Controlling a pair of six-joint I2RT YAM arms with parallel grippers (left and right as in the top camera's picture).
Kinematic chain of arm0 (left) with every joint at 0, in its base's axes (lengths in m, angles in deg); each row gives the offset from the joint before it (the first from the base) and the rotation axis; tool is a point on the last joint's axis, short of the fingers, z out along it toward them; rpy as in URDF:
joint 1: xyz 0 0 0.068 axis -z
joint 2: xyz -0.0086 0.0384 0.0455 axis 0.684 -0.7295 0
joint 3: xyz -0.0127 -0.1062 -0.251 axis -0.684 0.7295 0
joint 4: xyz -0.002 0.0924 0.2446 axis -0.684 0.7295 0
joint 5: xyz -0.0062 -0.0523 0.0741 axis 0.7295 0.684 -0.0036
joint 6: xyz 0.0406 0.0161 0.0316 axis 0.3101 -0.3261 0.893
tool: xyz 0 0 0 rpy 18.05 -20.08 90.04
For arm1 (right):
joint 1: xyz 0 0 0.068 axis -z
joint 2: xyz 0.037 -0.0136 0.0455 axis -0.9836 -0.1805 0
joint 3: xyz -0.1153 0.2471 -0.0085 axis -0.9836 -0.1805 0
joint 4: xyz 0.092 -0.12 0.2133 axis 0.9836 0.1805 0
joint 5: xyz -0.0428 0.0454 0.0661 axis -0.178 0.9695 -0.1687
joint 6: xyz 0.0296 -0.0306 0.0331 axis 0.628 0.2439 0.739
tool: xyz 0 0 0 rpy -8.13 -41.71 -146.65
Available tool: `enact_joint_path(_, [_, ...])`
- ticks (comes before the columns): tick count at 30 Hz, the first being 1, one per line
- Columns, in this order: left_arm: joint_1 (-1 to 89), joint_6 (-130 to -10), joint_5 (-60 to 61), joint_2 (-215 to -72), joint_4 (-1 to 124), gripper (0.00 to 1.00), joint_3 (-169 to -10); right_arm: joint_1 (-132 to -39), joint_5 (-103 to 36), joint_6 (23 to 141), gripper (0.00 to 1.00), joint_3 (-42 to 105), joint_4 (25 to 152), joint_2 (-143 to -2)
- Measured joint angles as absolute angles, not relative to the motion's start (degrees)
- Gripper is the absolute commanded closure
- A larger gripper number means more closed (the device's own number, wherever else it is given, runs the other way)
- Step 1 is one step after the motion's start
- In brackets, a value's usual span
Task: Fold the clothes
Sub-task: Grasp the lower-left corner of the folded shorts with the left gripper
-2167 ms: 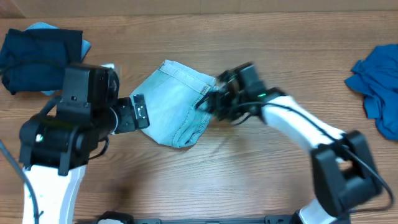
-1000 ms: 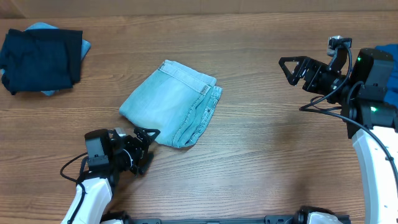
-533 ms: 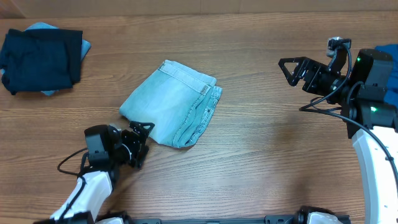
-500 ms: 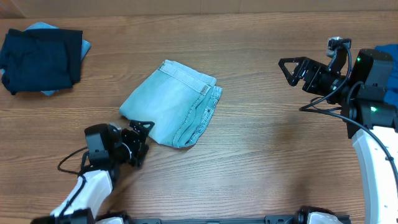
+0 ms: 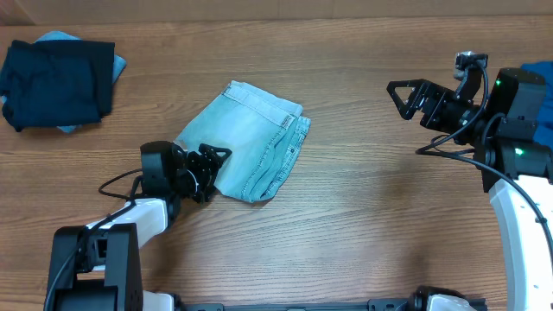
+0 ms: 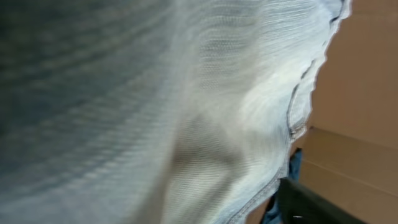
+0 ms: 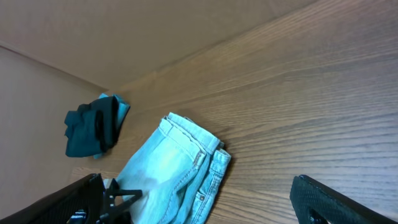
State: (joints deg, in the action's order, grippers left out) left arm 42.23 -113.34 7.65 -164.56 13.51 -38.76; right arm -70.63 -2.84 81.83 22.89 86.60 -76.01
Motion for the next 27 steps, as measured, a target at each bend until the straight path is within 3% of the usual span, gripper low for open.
enact_joint_path(8, [42.44,-111.85,5.09,-165.65,14.47,0.79,-38.28,-70.63,-2.84,81.85,0.00,22.89,86.69,-76.01])
enact_joint_path(12, [42.44,-108.22,3.73,-166.14,14.56,0.92,-37.97,-70.63,-2.86,81.85,0.00,22.89,86.73,-76.01])
enact_joint_path(27, [42.84,-99.00,8.41,-153.02,30.34,0.96,-49.45,-70.63,-2.86,81.85,0.00,22.89,87.26,-76.01])
